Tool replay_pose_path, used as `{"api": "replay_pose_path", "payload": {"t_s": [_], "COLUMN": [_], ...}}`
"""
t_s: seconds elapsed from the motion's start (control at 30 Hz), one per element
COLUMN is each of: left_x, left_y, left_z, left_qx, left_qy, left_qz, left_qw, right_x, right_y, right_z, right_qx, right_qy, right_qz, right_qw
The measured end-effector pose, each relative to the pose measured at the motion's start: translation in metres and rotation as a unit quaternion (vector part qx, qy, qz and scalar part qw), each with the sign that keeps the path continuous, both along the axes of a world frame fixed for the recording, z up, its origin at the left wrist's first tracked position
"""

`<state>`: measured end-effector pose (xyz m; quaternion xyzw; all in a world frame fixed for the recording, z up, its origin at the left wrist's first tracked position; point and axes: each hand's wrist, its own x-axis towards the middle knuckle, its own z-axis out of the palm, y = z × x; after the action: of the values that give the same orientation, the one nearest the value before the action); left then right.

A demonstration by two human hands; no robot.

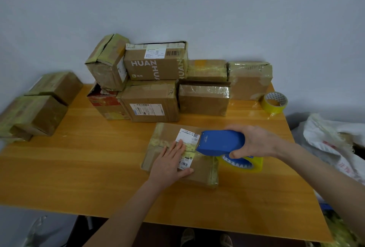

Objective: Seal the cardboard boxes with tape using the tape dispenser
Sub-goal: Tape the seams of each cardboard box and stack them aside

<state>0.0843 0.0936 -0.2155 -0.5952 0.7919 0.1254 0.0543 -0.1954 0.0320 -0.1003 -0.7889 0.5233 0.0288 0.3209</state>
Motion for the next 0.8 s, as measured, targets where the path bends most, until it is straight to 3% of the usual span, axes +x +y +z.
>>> {"api": "replay_pose_path", "payload": {"t_s": [0.4,0.67,0.8], "left_x": [-0.007,-0.054,-0.050], "left_y": [0.003,0.003,0.002], "left_z": [0.003,0.004,0.001], "left_qx": [-0.003,0.017,0.022], "left_qy": [0.003,-0.001,-0.009], "left_qz": [0.029,-0.046,-0.048], "left_qw": [1.000,0.999,0.999], "right_x": [-0.028,-0.025,-0.027], "right_y": [0.011,0.012,0.014], "right_z": [-0.023,-0.026,-0.032], "right_qx": [0.021,0.002,0.003], "right_qy": [0.044,0.116,0.103], "right_qz": [-0.015,0.028,0.029], "right_qw": [0.999,0.993,0.994]}}
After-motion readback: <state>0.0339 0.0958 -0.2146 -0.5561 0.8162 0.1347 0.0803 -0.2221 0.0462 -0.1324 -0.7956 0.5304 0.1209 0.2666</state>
